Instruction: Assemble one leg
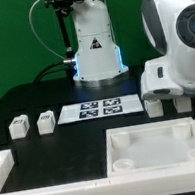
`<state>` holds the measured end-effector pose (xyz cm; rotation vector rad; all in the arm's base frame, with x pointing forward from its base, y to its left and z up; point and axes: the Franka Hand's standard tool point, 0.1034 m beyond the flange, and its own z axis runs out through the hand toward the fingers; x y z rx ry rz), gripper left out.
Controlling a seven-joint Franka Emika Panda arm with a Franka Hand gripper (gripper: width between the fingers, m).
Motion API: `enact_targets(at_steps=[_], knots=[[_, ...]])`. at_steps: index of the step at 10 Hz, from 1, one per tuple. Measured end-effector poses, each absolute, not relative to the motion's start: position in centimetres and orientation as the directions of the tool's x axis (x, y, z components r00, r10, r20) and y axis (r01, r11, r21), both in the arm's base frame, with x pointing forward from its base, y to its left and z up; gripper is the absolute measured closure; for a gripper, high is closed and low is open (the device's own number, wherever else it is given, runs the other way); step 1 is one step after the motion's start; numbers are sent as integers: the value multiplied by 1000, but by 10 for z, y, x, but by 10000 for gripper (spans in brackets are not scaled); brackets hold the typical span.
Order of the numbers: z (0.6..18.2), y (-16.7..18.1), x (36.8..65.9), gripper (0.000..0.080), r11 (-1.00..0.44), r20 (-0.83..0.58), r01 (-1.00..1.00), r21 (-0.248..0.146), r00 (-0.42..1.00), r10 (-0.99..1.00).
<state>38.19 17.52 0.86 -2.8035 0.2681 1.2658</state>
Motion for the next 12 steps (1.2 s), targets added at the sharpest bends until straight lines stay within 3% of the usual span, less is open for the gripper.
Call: enact_targets(at_steps=[2, 4, 5, 6, 12], knots=[[7, 174, 380, 150, -985, -749, -172, 15, 650, -125], [7, 174, 380, 387, -985, -749, -172, 16, 650, -126], [7, 174, 380, 387, -985, -750, -172, 15, 650, -126], [8, 174, 380, 511, -985, -750, -173, 15, 650, -126], [8, 174, 380, 511, -985, -750, -173, 15, 650, -126]])
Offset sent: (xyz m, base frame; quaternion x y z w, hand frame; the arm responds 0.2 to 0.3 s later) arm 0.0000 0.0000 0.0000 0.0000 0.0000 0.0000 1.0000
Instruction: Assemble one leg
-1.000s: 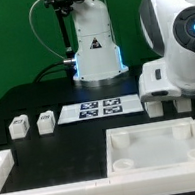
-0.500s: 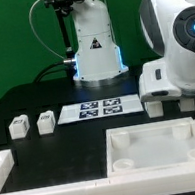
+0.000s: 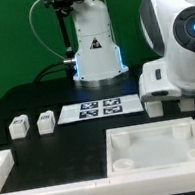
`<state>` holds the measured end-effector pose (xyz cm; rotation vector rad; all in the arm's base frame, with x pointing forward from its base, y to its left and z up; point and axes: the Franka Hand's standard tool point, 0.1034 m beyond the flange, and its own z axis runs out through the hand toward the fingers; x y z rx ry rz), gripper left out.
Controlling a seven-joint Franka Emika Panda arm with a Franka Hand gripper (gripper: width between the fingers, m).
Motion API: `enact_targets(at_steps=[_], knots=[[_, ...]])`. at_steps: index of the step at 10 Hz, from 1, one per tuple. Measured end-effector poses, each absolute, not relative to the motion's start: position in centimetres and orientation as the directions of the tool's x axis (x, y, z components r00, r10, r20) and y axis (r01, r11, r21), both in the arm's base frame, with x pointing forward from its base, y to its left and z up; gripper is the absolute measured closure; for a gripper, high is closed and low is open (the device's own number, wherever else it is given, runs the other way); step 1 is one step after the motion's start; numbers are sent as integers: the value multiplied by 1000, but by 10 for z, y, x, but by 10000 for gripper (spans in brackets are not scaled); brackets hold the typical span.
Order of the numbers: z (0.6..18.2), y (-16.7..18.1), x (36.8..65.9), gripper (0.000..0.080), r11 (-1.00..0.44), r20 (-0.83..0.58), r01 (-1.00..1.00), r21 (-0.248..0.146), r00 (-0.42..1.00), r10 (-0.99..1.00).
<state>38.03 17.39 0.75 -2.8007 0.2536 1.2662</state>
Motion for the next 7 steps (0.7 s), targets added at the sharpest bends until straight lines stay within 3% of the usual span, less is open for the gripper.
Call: enact_targets(at_steps=[1, 2, 4, 5, 6, 7], knots=[[12, 171, 381, 511, -987, -758, -162, 12, 642, -115], [39, 160, 397, 509, -991, -772, -132, 2, 630, -86], [86, 137, 432, 509, -994, -724, -88, -63, 689, -15], [110, 132, 437, 509, -994, -713, -77, -75, 701, -1], [119, 132, 443, 509, -993, -661, -94, -64, 750, -29], [117, 134, 448, 509, -993, -562, -96, -73, 826, -39]])
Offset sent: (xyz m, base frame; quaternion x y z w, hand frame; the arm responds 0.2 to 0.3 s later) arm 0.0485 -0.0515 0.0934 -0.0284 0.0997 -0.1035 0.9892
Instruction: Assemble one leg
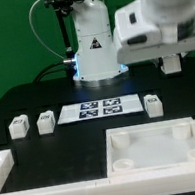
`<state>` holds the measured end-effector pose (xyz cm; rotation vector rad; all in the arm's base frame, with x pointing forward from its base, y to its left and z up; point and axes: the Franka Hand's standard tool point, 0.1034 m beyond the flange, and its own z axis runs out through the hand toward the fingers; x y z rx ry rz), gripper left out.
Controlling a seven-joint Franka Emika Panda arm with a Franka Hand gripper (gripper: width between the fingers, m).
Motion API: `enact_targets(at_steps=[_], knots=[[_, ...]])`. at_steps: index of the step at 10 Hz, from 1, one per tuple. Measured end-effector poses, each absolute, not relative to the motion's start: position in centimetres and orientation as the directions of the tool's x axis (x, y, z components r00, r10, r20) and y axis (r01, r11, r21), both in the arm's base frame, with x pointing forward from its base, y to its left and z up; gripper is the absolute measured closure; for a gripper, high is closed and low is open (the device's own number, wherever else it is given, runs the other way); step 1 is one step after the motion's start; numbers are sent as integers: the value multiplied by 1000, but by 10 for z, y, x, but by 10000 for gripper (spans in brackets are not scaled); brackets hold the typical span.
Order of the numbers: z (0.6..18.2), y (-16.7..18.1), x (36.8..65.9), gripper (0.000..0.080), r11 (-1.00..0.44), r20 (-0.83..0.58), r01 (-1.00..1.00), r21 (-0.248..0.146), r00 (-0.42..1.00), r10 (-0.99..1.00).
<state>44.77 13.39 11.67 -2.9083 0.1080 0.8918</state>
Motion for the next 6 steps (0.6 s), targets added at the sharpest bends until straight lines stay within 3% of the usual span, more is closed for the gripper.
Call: enact_targets(at_steps=[2, 4, 6], knots=[[116, 133, 452, 509, -992, -415, -99, -81, 908, -56], [113, 116, 498, 509, -992, -240, -24, -121, 971, 6], [142, 116, 556, 509, -993, -1, 9, -119, 1000, 9]])
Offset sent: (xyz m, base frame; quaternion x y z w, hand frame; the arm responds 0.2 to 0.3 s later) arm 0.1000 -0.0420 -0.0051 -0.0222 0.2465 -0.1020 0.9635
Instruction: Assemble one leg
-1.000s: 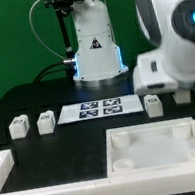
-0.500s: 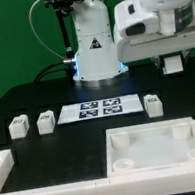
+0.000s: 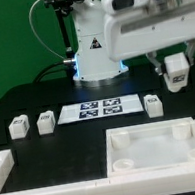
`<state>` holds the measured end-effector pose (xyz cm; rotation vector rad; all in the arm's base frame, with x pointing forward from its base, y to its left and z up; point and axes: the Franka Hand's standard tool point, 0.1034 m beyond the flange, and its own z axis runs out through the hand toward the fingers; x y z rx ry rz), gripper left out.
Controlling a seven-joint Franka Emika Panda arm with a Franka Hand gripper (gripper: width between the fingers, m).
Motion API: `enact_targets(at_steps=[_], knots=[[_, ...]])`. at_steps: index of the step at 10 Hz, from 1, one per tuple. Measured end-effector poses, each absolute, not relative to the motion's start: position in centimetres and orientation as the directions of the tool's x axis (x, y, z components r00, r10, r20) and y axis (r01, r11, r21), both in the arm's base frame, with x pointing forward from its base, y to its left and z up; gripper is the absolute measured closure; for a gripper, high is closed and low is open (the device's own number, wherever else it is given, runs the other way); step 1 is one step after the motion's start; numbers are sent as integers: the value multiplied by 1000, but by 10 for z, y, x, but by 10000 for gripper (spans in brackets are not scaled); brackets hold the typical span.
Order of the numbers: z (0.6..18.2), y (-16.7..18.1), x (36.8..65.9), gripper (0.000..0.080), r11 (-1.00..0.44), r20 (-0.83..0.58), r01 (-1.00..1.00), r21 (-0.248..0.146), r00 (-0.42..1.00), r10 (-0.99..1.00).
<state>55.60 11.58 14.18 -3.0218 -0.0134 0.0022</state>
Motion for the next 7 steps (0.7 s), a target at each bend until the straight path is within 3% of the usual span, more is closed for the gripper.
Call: enact_targets(at_steps=[2, 5, 6, 7], knots=[[140, 117, 574, 509, -992, 165, 26, -123, 986, 5], [138, 116, 570, 509, -992, 431, 40, -117, 902, -14], [141, 113, 575, 509, -993, 530, 53, -109, 848, -13], [142, 104, 585, 509, -994, 557, 83, -72, 830, 29]])
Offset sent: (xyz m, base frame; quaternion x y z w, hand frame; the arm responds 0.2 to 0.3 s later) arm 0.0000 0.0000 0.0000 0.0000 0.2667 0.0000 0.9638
